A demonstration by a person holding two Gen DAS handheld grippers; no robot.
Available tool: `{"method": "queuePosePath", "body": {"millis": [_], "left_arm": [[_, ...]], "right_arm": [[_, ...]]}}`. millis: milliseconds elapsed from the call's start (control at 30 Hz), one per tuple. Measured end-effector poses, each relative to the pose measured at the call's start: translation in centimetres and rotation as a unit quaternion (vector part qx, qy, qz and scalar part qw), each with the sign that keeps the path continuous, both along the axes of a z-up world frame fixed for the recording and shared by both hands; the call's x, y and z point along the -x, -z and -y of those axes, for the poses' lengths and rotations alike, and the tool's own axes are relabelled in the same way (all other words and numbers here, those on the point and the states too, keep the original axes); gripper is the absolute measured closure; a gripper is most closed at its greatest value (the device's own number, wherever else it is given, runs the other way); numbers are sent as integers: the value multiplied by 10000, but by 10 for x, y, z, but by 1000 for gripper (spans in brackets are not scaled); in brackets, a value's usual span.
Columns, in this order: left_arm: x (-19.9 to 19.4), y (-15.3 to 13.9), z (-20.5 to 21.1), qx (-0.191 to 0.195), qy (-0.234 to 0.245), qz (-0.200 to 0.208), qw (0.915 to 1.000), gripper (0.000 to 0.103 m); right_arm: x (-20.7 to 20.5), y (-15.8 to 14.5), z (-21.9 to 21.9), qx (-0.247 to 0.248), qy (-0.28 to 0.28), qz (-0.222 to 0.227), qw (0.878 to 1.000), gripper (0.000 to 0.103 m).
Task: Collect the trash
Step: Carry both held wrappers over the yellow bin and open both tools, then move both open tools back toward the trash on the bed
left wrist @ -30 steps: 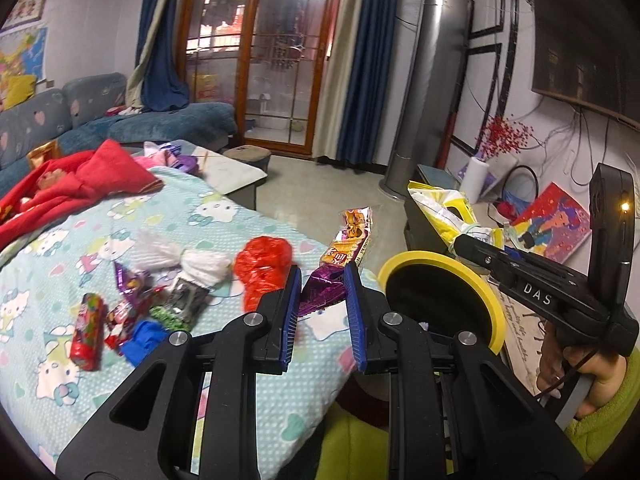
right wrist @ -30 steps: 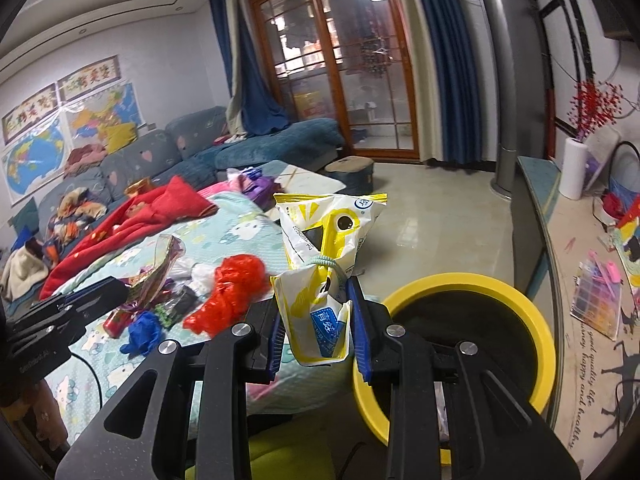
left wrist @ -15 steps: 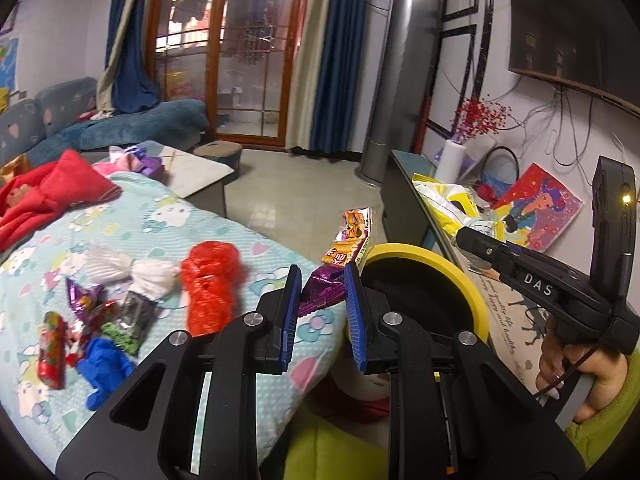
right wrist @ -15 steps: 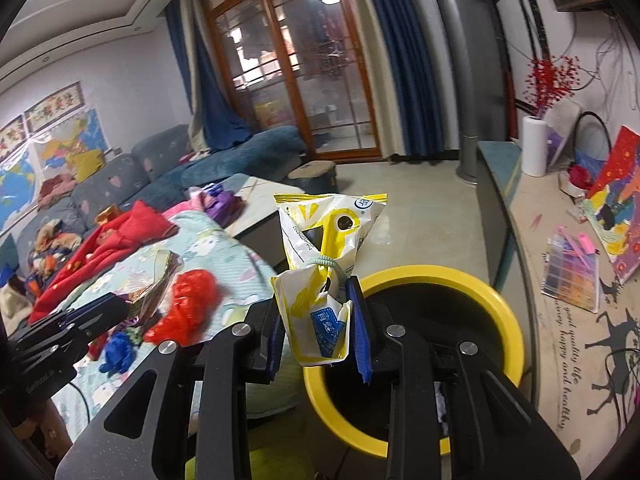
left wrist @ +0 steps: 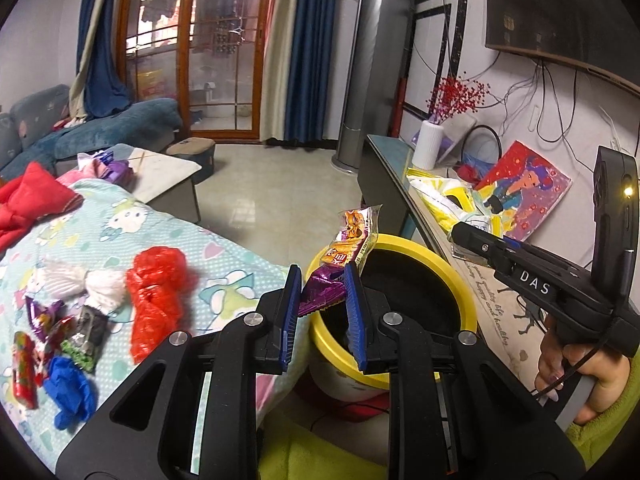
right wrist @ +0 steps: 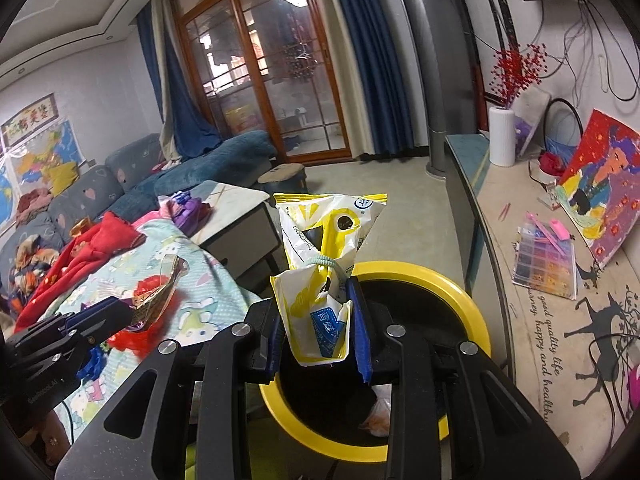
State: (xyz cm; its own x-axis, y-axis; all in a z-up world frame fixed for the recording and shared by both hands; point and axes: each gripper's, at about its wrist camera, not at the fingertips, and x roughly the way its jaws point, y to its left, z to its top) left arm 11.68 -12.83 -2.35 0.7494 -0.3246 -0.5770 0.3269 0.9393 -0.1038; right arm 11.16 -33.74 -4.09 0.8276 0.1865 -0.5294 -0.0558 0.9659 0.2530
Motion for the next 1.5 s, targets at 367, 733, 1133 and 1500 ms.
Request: {"method": "queuePosePath", "body": {"millis": [367,733,1133,1500], "left_arm": [[-17,19,27,-157,268,-220,9993,87],[-37,39,44,-196,431,-484,9977,87],[-61,64,57,-179,502,-888,9946,87],[-70,66,59,42,475,-1005,9938,55]], "right_arm": [[-12,26,19,31,193,-384,9991,75],[-27,57,45,-39,403,-817,9958,75],[-35,79,55,-267,470,-1191,9914,69],[-33,78,68,-387,746,-1142,9899,59]]}}
